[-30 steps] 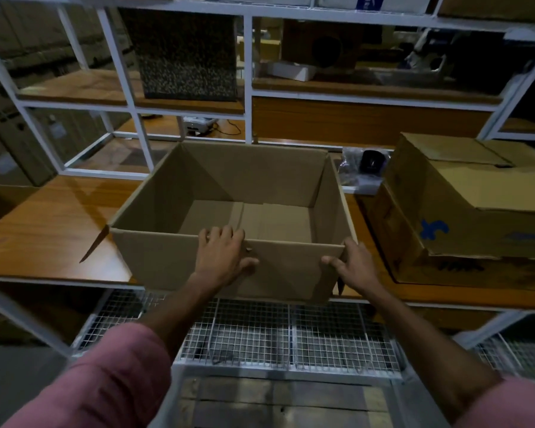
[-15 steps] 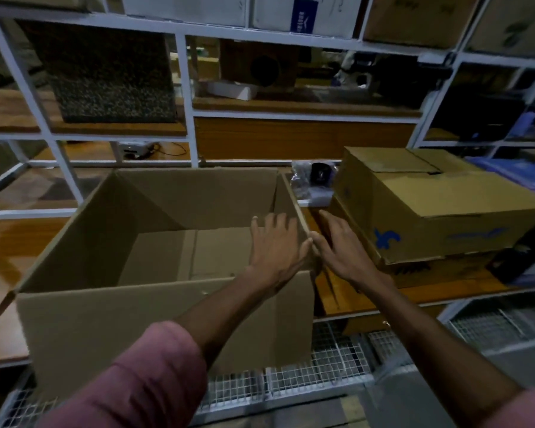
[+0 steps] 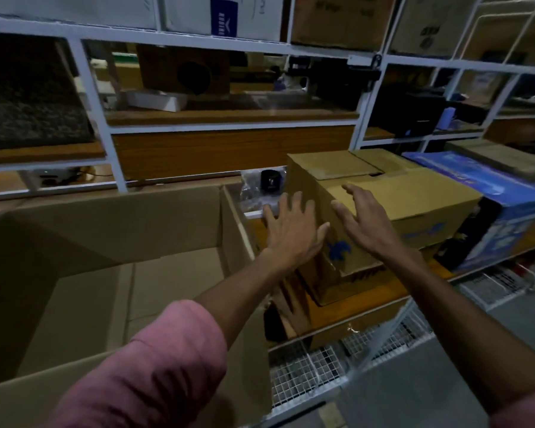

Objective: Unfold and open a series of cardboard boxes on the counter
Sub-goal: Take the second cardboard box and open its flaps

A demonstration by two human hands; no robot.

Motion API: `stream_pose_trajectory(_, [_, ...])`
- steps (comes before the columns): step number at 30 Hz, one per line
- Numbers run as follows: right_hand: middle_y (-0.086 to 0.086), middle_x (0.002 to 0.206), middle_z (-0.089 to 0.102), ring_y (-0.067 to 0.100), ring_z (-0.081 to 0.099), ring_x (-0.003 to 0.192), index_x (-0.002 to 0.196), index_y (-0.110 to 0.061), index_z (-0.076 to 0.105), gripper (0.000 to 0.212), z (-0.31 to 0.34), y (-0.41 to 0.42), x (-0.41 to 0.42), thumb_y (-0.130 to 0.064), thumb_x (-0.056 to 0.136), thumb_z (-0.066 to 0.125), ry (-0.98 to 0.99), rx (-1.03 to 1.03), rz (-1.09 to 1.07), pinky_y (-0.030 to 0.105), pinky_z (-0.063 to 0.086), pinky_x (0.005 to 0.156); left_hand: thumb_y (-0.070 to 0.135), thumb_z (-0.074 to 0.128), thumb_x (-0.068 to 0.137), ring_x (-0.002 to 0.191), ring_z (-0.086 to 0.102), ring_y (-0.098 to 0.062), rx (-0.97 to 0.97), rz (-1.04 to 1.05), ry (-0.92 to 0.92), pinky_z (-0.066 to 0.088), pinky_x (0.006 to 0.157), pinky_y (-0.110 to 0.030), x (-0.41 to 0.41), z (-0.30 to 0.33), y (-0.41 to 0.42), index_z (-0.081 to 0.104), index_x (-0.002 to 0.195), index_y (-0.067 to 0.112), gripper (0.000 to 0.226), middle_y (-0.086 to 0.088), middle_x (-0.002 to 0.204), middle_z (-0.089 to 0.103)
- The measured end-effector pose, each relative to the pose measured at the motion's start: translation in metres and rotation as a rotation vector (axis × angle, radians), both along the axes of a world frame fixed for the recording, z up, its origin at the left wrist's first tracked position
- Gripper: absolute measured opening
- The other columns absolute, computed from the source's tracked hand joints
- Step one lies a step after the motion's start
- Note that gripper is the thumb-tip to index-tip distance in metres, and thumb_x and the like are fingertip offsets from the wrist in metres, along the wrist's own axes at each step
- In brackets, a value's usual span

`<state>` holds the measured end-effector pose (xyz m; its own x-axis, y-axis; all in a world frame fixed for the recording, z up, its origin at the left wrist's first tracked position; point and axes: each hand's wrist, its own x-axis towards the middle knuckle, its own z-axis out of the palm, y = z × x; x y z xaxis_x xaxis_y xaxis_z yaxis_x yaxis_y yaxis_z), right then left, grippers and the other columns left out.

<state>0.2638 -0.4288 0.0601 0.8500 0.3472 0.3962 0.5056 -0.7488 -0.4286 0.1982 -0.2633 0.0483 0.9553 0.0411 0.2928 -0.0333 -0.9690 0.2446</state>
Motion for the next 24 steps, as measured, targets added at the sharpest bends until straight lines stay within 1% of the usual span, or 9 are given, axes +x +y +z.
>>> stream_pose_trajectory(2, [0.012,0.15,0.043,0.029,0.043,0.135,0.149,-0.019,0.036,0.064,0.006,-0.017,0.032,-0.06,0.099,0.037,-0.025,-0.02,-0.017,0.051,0.04,0.107,0.058,0.033,0.102,0.152,0.005,-0.038,-0.02,0.001,0.026,0.007,0.118,-0.067,0.025,0.003,-0.012,0.027,0.155,0.018,0.067,-0.013,0.166,0.014])
stream_pose_trajectory(5, [0.012,0.15,0.043,0.03,0.041,0.136,0.149,-0.02,0.037,0.063,0.013,-0.047,0.097,-0.059,0.099,0.039,-0.007,-0.063,-0.059,0.051,0.039,0.108,0.06,0.033,0.101,0.152,0.006,-0.04,-0.032,0.03,0.037,0.009,0.118,-0.067,0.071,0.003,-0.027,0.026,0.155,0.018,0.068,-0.012,0.166,0.012])
stream_pose_trajectory(9, [0.011,0.155,0.038,0.035,0.04,0.137,0.152,-0.025,0.029,0.074,0.006,-0.095,0.199,-0.069,0.093,0.038,0.139,-0.172,-0.115,0.058,0.039,0.107,0.063,0.036,0.099,0.148,0.014,-0.044,-0.057,0.141,0.089,0.016,0.115,-0.067,0.139,0.0,-0.048,0.026,0.154,0.021,0.07,-0.013,0.165,0.014])
stream_pose_trajectory(13, [0.013,0.159,0.03,0.039,0.032,0.141,0.153,-0.025,0.028,0.075,-0.008,-0.14,0.274,-0.07,0.093,0.037,0.259,-0.34,-0.139,0.061,0.031,0.11,0.069,0.033,0.097,0.149,0.01,-0.048,-0.098,0.248,0.164,0.013,0.113,-0.07,0.206,-0.006,-0.067,0.017,0.156,0.028,0.074,-0.01,0.167,0.007])
stream_pose_trajectory(15, [0.01,0.16,0.027,0.039,0.028,0.143,0.151,-0.027,0.03,0.079,-0.013,-0.154,0.306,-0.077,0.09,0.032,0.277,-0.421,-0.158,0.063,0.025,0.111,0.072,0.027,0.096,0.149,0.009,-0.05,-0.099,0.294,0.183,0.014,0.112,-0.072,0.232,-0.008,-0.071,0.013,0.157,0.031,0.075,-0.009,0.168,0.004])
stream_pose_trajectory(17, [0.007,0.163,0.02,0.041,0.02,0.147,0.152,-0.029,0.026,0.086,-0.016,-0.162,0.337,-0.083,0.086,0.027,0.3,-0.463,-0.184,0.067,0.017,0.113,0.074,0.023,0.095,0.149,0.007,-0.051,-0.114,0.342,0.232,0.013,0.111,-0.074,0.253,-0.009,-0.071,0.009,0.158,0.034,0.076,-0.007,0.169,-0.001])
stream_pose_trajectory(20, [0.004,0.166,0.009,0.042,0.006,0.15,0.156,-0.033,0.018,0.091,-0.018,-0.168,0.378,-0.087,0.083,0.024,0.327,-0.482,-0.176,0.074,0.006,0.112,0.075,0.019,0.095,0.149,0.005,-0.052,-0.126,0.4,0.308,0.014,0.109,-0.076,0.274,-0.009,-0.069,0.009,0.158,0.035,0.075,-0.005,0.169,-0.005])
stream_pose_trajectory(22, [0.0,0.167,0.005,0.044,0.004,0.15,0.156,-0.038,0.016,0.095,-0.018,-0.171,0.402,-0.092,0.078,0.02,0.323,-0.507,-0.141,0.077,0.004,0.11,0.075,0.017,0.095,0.148,0.006,-0.052,-0.104,0.418,0.317,0.017,0.11,-0.075,0.282,-0.01,-0.065,0.011,0.158,0.037,0.074,-0.003,0.169,-0.004])
stream_pose_trajectory(24, [-0.002,0.167,0.005,0.045,0.008,0.149,0.153,-0.044,0.015,0.097,-0.017,-0.173,0.422,-0.096,0.071,0.014,0.309,-0.534,-0.105,0.077,0.009,0.109,0.075,0.015,0.095,0.148,0.006,-0.051,-0.097,0.42,0.319,0.02,0.112,-0.073,0.288,-0.015,-0.057,0.011,0.157,0.038,0.073,-0.002,0.169,-0.004])
